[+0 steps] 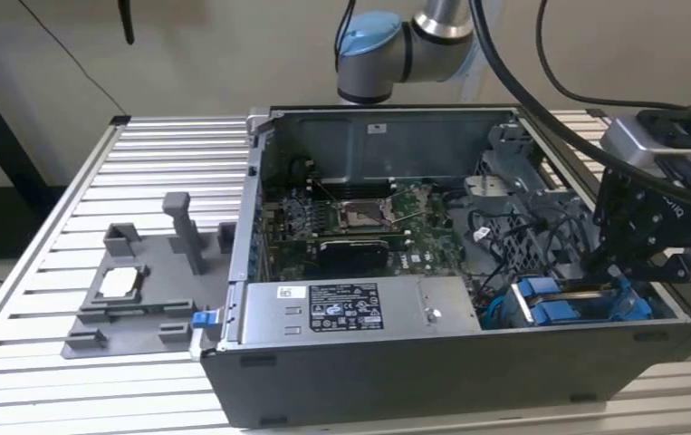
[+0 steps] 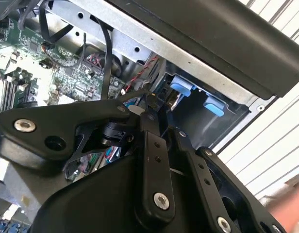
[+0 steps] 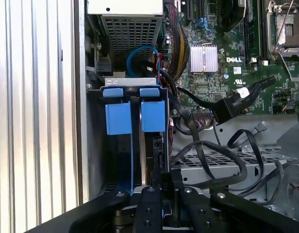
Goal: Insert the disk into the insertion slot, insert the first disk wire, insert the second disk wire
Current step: 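Insert the first disk wire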
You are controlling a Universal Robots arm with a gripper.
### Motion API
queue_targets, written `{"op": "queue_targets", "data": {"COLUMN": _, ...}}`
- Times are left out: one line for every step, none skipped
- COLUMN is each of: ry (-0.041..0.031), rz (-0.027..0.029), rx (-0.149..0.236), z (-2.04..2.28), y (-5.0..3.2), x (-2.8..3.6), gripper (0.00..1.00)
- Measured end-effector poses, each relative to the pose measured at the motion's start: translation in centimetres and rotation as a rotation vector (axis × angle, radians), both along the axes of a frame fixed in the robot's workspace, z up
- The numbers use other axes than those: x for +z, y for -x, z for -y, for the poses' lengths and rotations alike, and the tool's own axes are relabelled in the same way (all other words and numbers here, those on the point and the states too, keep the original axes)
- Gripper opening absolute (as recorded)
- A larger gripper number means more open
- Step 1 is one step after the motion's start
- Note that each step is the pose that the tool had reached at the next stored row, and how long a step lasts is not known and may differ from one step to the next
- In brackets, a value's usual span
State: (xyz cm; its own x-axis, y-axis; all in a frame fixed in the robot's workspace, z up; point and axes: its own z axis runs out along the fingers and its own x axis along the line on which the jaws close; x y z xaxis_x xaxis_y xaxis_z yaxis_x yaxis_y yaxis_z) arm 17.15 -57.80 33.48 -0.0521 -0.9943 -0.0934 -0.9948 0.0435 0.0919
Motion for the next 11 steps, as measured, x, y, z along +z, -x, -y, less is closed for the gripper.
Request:
{"op": "queue_targets", "data": {"ry": -0.0002, "rz": 0.0, "rx": 0.0, "z": 0.0, "y": -0.01, "x": -0.06, "gripper": 0.19}}
{"op": "queue_targets", "data": {"ry": -0.0001, "rz": 0.0, "rx": 0.0, "z": 0.0, "y": -0.01, "x": -0.11, "gripper": 0.19}}
{"op": "queue_targets", "data": {"ry": -0.0002, "rz": 0.0, "rx": 0.0, "z": 0.0, "y": -0.01, "x": -0.12, "gripper": 0.19}}
{"op": "queue_targets", "data": {"ry": -0.0001, "rz": 0.0001, "rx": 0.0, "z": 0.0, "y": -0.01, "x": -0.12, "gripper": 0.19}}
{"op": "queue_targets", "data": {"ry": -0.0001, "rz": 0.0, "rx": 0.0, "z": 0.0, "y": -0.01, "x": -0.13, "gripper": 0.19}}
{"op": "queue_targets", "data": {"ry": -0.0003, "rz": 0.0, "rx": 0.0, "z": 0.0, "y": -0.01, "x": -0.14, "gripper": 0.19}}
{"op": "queue_targets", "data": {"ry": -0.0003, "rz": 0.0, "rx": 0.0, "z": 0.0, "y": -0.01, "x": -0.16, "gripper": 0.19}}
{"op": "queue_targets", "data": {"ry": -0.0004, "rz": 0.0, "rx": 0.0, "z": -0.01, "y": -0.01, "x": -0.21, "gripper": 0.19}}
{"op": "queue_targets", "data": {"ry": -0.0001, "rz": 0.0001, "rx": 0.0, "z": 0.0, "y": -0.01, "x": -0.26, "gripper": 0.19}}
{"op": "queue_targets", "data": {"ry": 0.0001, "rz": 0.0001, "rx": 0.0, "z": 0.0, "y": -0.01, "x": -0.29, "gripper": 0.19}}
{"op": "queue_targets", "data": {"ry": 0.0002, "rz": 0.0001, "rx": 0.0, "z": 0.0, "y": -0.01, "x": -0.29, "gripper": 0.19}}
